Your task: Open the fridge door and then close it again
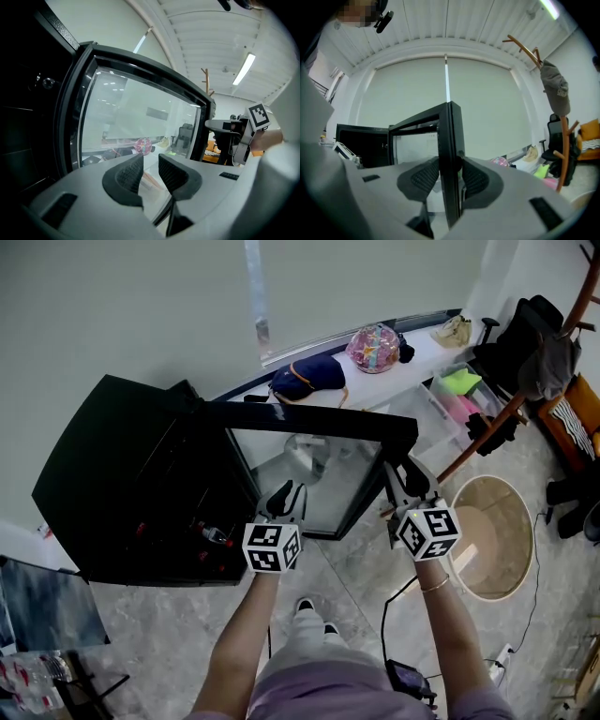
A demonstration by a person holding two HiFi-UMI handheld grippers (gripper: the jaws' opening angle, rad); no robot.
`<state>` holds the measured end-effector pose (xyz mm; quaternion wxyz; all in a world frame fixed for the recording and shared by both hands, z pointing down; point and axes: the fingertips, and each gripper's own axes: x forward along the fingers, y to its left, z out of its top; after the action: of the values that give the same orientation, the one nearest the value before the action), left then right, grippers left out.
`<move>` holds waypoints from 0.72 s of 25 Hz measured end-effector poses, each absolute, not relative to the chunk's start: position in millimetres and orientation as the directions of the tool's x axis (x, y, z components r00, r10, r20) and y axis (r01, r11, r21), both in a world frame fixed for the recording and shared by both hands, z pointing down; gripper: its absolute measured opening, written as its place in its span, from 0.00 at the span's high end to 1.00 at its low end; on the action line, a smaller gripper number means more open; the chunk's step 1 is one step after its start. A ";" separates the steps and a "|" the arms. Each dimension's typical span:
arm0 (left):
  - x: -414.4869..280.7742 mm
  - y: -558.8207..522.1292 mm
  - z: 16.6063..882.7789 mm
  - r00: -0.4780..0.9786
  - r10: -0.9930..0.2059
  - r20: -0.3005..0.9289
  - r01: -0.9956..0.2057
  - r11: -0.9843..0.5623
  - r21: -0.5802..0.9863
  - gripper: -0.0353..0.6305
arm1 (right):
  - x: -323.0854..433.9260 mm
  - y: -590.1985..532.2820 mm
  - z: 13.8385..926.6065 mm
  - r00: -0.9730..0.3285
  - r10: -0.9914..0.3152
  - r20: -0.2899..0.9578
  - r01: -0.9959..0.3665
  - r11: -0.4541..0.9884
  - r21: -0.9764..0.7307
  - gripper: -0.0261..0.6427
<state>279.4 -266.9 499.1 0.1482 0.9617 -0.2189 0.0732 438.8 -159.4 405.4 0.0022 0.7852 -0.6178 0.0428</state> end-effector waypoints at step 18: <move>260.4 -299.0 516.0 0.868 -0.436 0.238 -0.490 -0.830 0.266 0.81 | 467.9 -192.8 423.4 0.336 -0.935 0.113 -0.934 -0.346 -0.086 0.73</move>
<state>260.4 -299.0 516.0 0.1610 0.9529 -0.2428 0.0839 467.9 -192.8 423.4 -0.0029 0.8173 -0.5718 0.0712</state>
